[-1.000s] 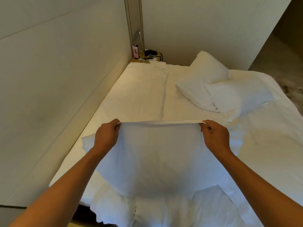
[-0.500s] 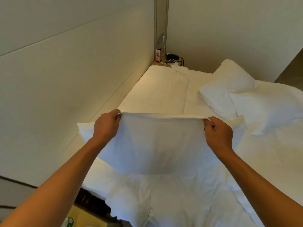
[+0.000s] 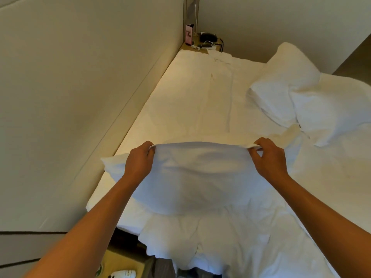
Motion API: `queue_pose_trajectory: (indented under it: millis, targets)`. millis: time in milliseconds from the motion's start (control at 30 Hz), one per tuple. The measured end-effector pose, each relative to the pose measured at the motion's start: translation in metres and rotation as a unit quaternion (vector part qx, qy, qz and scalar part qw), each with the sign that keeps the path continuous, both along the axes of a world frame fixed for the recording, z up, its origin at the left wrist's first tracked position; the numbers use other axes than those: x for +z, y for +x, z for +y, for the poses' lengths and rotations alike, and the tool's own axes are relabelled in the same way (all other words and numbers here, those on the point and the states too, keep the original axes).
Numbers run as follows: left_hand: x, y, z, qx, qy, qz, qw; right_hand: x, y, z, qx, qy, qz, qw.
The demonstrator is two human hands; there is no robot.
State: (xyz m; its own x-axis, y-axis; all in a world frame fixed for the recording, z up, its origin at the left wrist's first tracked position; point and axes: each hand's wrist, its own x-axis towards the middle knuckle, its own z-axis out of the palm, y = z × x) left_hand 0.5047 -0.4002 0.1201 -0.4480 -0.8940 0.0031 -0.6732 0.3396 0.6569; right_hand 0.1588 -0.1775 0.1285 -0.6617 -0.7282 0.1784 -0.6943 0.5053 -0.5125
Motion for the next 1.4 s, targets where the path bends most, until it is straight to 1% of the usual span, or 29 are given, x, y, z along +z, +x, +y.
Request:
queue_pose_trajectory:
  millis: [133, 233, 467, 567, 833, 967, 1067, 1200, 1267, 1400]
  targets:
    - [-0.007, -0.004, -0.009, 0.004, 0.022, -0.004, 1.0, 0.002, -0.002, -0.003, -0.013, 0.018, -0.018, 1.0]
    - [-0.013, -0.002, -0.014, 0.009, 0.031, -0.01, 0.999, 0.0, -0.005, -0.008, -0.01, 0.028, -0.013, 0.999]
    - [-0.019, -0.008, -0.021, -0.018, -0.001, -0.035, 0.999, -0.015, -0.016, -0.022, 0.005, 0.005, -0.013, 1.0]
    - [-0.024, -0.01, -0.021, -0.008, -0.009, -0.05, 0.999, -0.023, -0.024, -0.033, 0.016, -0.014, -0.024, 0.999]
    - [-0.033, -0.036, -0.024, 0.036, -0.021, -0.097, 0.994, -0.052, -0.059, -0.045, 0.035, 0.004, -0.04, 0.999]
    - [-0.034, -0.044, -0.024, 0.037, -0.021, -0.122, 0.992, -0.054, -0.069, -0.047, 0.046, 0.007, -0.071, 0.996]
    - [-0.031, -0.043, -0.023, 0.04, -0.026, -0.14, 0.989, -0.052, -0.073, -0.051, 0.051, -0.004, -0.076, 0.996]
    - [-0.023, -0.044, -0.027, 0.057, -0.039, -0.151, 0.986, -0.045, -0.069, -0.062, 0.046, -0.06, -0.011, 0.997]
    - [-0.015, -0.044, -0.032, 0.075, -0.044, -0.143, 0.986, -0.034, -0.065, -0.076, 0.04, -0.088, -0.014, 0.995]
    - [0.006, -0.032, -0.054, 0.107, -0.06, -0.113, 0.986, -0.006, -0.058, -0.112, 0.062, -0.095, -0.035, 0.993]
